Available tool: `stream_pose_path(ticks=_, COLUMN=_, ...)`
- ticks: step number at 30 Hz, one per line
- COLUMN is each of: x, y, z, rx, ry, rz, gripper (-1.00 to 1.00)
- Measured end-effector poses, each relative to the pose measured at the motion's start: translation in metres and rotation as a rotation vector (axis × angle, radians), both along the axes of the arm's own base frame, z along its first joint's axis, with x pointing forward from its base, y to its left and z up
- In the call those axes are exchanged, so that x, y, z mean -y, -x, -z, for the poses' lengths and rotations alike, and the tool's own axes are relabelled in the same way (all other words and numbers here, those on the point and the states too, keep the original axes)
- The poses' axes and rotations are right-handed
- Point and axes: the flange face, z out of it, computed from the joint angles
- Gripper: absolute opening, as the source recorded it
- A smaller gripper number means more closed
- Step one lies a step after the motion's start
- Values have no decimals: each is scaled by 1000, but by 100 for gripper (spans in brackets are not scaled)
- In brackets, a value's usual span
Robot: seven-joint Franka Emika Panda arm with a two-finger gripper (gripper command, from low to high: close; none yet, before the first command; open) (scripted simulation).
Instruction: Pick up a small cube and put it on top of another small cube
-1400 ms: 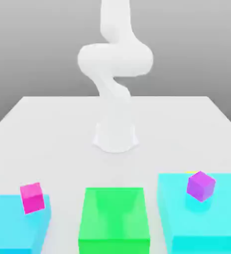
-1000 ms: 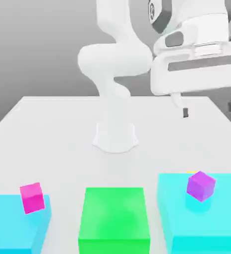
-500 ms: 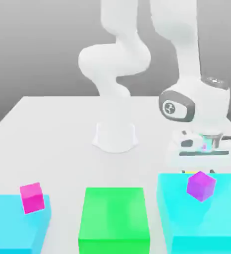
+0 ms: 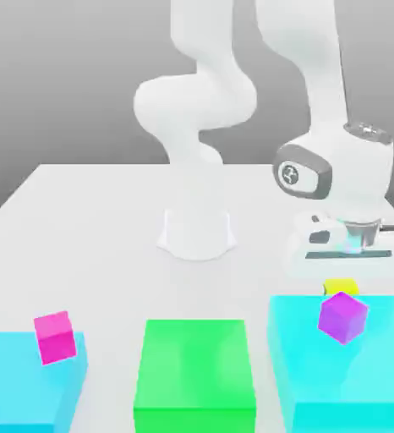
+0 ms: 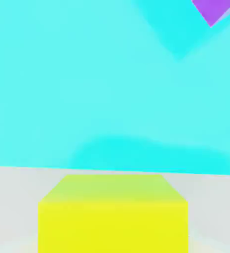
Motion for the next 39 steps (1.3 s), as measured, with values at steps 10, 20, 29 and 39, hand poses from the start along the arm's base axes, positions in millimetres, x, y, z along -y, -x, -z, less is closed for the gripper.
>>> stream_pose_path(ticks=10, x=25, y=-100, z=-77, rx=-71, ry=28, rz=116, gripper=-100)
stream_pose_path(ticks=20, x=266, y=-199, z=-128, rx=-70, ry=48, rz=195, gripper=-100)
stream_pose_path(ticks=29, x=441, y=-162, z=-130, rx=-36, ry=29, rz=270, gripper=-100)
stream_pose_path(ticks=39, x=460, y=-145, z=-62, rx=3, ry=-17, rz=314, gripper=100)
